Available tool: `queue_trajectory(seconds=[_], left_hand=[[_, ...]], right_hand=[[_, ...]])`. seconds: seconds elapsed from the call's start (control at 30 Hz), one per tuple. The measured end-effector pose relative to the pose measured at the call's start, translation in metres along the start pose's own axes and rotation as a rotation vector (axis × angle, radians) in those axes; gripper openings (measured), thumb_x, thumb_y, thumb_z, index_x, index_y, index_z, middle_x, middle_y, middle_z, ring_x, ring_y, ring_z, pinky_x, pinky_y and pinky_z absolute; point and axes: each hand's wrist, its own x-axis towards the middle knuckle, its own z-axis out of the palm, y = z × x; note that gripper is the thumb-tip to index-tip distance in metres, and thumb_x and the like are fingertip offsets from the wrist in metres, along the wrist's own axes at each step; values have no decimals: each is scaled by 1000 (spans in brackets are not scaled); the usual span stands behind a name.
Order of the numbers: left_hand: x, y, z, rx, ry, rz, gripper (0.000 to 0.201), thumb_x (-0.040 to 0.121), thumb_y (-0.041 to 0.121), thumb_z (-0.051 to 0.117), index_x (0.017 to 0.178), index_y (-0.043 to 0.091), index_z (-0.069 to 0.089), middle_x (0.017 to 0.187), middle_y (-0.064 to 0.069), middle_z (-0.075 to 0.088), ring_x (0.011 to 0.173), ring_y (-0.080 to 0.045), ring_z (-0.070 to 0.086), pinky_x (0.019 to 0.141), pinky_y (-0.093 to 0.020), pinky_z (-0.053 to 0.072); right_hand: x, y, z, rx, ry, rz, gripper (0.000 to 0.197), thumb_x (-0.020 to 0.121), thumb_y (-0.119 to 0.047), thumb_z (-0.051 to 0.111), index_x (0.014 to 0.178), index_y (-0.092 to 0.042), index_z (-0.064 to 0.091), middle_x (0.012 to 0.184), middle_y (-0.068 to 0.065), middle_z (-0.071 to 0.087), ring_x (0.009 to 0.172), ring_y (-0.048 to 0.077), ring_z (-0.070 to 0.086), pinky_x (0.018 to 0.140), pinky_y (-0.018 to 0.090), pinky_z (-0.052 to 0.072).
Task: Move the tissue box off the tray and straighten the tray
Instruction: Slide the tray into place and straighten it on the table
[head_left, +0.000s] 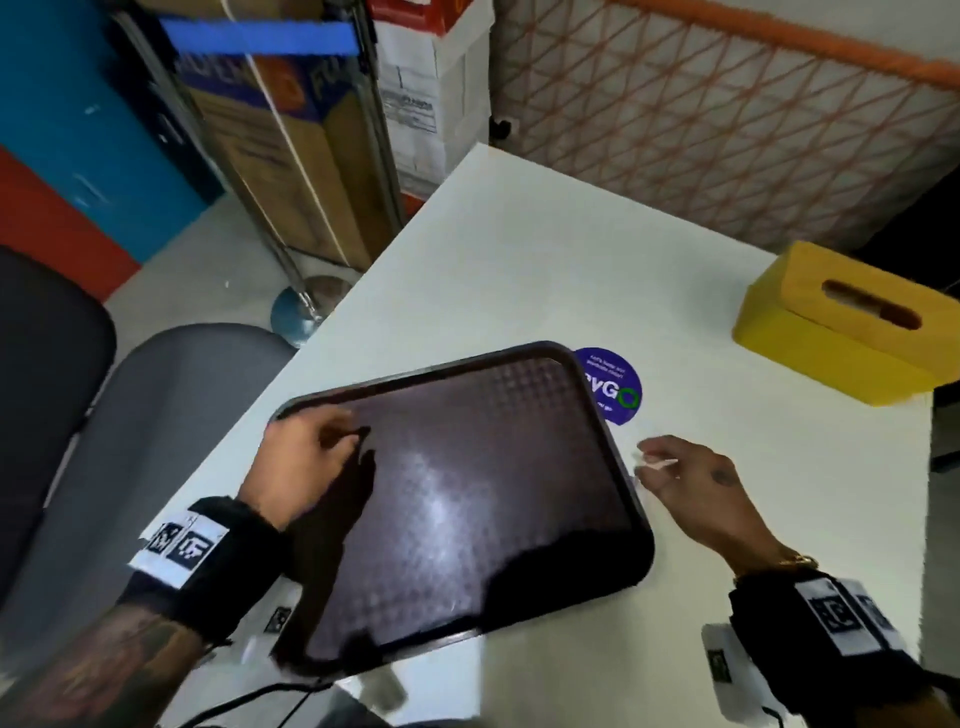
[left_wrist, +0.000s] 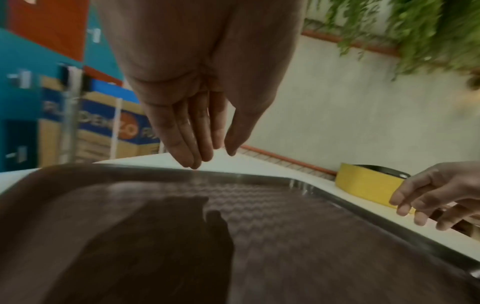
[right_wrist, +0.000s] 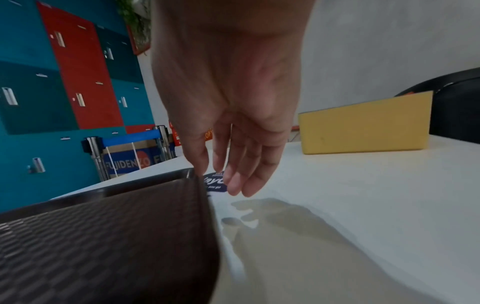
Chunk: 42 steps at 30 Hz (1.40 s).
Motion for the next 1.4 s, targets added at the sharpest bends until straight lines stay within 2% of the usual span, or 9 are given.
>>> queue_trajectory(seconds=[0.07, 0.23, 0.37, 0.57, 0.9, 1.1, 1.2, 1.3, 1.4], left_hand=[[-21, -37, -14, 55, 45, -86, 32, 74, 8, 72, 105, 13, 69, 103, -11, 74, 94, -25, 70, 92, -37, 51], [-54, -92, -27, 60, 32, -298, 51, 71, 20, 76, 119, 16, 59, 104, -13, 69, 90, -29, 66, 86, -37, 48], [-71, -104, -20, -14, -70, -336, 54, 71, 19, 76, 121, 20, 56, 86, -4, 71, 83, -28, 66, 81, -32, 46], [-85, -106, -11, -206, -137, -356, 51, 73, 6, 71, 118, 28, 58, 74, -3, 67, 72, -23, 67, 78, -44, 57], [12, -70, -12, -69, -143, -146, 43, 77, 3, 66, 116, 21, 64, 84, -6, 70, 77, -27, 66, 74, -26, 39], [86, -32, 7, -168, -182, -52, 42, 75, 1, 67, 115, 15, 65, 101, -14, 71, 92, -28, 67, 90, -36, 51], [109, -30, 10, -277, -268, -93, 49, 71, -1, 73, 116, 12, 62, 103, -17, 68, 90, -29, 63, 98, -45, 49], [109, -44, 2, -312, -351, -166, 42, 62, 11, 81, 99, 25, 65, 87, -6, 62, 91, -39, 65, 91, -55, 52], [90, -47, -9, -365, -510, -251, 33, 76, -3, 71, 100, 18, 66, 83, -7, 60, 76, -31, 66, 73, -41, 61]], right_hand=[[-6, -10, 14, -43, 5, 14, 23, 85, -12, 70, 107, -8, 69, 96, 4, 67, 93, 26, 66, 81, 24, 40], [-14, -23, 34, -89, 73, 57, 23, 82, -8, 69, 105, -8, 68, 98, 12, 69, 91, 29, 64, 81, 29, 43], [-10, -24, 38, -148, 81, 104, 26, 82, -8, 68, 108, -9, 66, 99, 17, 71, 94, 35, 67, 90, 40, 50], [-8, -23, 42, -153, 39, 190, 24, 79, 3, 62, 101, -3, 70, 92, 20, 73, 93, 36, 68, 92, 39, 50], [-25, 2, 37, -65, 159, 287, 14, 78, -2, 63, 85, -9, 73, 87, 17, 74, 89, 36, 67, 87, 40, 53], [-38, 11, 37, 65, 279, 393, 8, 78, -5, 62, 76, -10, 68, 71, 11, 68, 82, 37, 66, 81, 35, 50], [-45, 15, 39, 222, 330, 467, 11, 80, -11, 65, 91, -10, 68, 68, 5, 69, 83, 34, 69, 89, 40, 54], [-58, 20, 45, 305, 310, 496, 26, 79, -19, 71, 104, -16, 63, 72, 6, 72, 81, 28, 71, 89, 51, 56], [-78, 15, 51, 386, 296, 499, 22, 85, -9, 62, 106, -14, 63, 81, 14, 70, 77, 30, 72, 73, 45, 62]])
